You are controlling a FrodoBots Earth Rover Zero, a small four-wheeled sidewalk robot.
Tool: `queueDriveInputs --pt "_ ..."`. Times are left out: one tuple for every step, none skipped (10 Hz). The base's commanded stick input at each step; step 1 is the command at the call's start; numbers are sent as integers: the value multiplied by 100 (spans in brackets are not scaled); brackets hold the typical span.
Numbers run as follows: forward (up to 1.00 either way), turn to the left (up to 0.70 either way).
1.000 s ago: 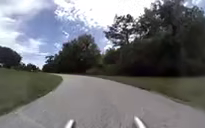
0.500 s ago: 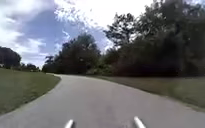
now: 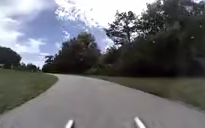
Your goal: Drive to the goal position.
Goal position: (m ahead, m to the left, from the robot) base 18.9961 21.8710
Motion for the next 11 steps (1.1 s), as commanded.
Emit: queueDriveInputs --pt "70 0" --pt "70 0" --pt "70 0" --pt "70 0" --pt "70 0" --pt "70 0" --pt "70 0" --pt "70 0" --pt "70 0" --pt "70 2" --pt "70 5"
